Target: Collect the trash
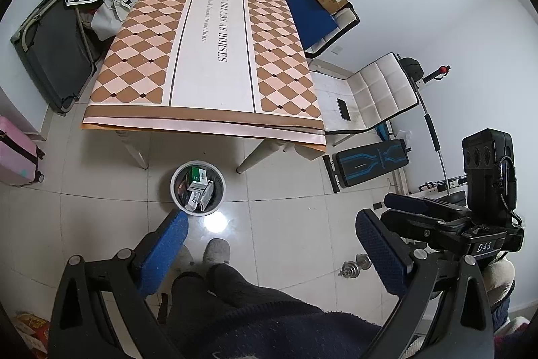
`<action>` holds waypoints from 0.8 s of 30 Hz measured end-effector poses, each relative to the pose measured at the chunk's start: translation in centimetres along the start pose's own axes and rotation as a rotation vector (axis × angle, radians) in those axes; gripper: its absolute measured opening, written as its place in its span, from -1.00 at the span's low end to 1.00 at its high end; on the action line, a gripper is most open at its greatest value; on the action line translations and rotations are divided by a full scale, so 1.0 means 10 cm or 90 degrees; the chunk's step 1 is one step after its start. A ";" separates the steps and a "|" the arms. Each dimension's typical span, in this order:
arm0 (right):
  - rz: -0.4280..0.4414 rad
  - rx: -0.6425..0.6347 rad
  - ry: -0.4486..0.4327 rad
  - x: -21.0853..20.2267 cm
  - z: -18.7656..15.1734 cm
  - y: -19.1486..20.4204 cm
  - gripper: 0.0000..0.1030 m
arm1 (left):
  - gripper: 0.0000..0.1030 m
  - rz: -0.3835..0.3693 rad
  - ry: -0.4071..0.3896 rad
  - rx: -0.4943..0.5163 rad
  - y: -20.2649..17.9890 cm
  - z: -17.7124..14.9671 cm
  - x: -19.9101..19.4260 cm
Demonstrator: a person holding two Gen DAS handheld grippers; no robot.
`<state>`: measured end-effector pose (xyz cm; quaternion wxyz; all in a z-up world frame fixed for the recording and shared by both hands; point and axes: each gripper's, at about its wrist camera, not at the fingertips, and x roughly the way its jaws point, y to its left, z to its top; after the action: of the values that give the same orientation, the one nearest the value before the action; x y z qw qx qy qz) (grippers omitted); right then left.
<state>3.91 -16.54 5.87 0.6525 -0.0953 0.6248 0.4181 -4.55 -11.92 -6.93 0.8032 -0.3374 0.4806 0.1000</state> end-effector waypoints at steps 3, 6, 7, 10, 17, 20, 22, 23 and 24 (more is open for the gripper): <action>-0.001 0.001 -0.002 0.00 0.00 0.01 1.00 | 0.98 -0.002 0.000 0.000 0.00 -0.01 -0.01; -0.001 0.000 -0.002 0.00 0.00 0.01 1.00 | 0.98 -0.002 -0.001 -0.001 -0.01 -0.01 0.00; -0.002 0.000 -0.002 0.00 0.00 0.01 1.00 | 0.98 -0.002 -0.001 -0.002 -0.01 -0.01 0.00; -0.002 0.001 -0.001 0.01 0.00 0.02 1.00 | 0.98 -0.003 0.000 -0.002 -0.01 -0.02 0.00; -0.001 0.003 -0.001 0.01 -0.01 0.04 1.00 | 0.98 -0.003 0.001 -0.004 -0.03 -0.02 0.01; 0.001 -0.006 0.004 -0.02 0.00 0.01 1.00 | 0.98 -0.003 0.002 -0.004 -0.05 -0.02 0.01; 0.001 -0.004 0.004 -0.01 0.00 0.02 1.00 | 0.98 -0.002 0.001 -0.002 -0.05 -0.02 0.01; 0.002 -0.004 0.004 -0.01 -0.01 0.02 1.00 | 0.98 -0.003 0.001 -0.002 -0.04 -0.02 0.01; 0.002 -0.006 0.004 -0.02 0.00 0.02 1.00 | 0.98 -0.003 0.001 -0.003 -0.04 -0.02 0.01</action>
<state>3.77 -16.51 6.09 0.6491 -0.0985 0.6253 0.4218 -4.45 -12.42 -6.90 0.8024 -0.3403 0.4802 0.0990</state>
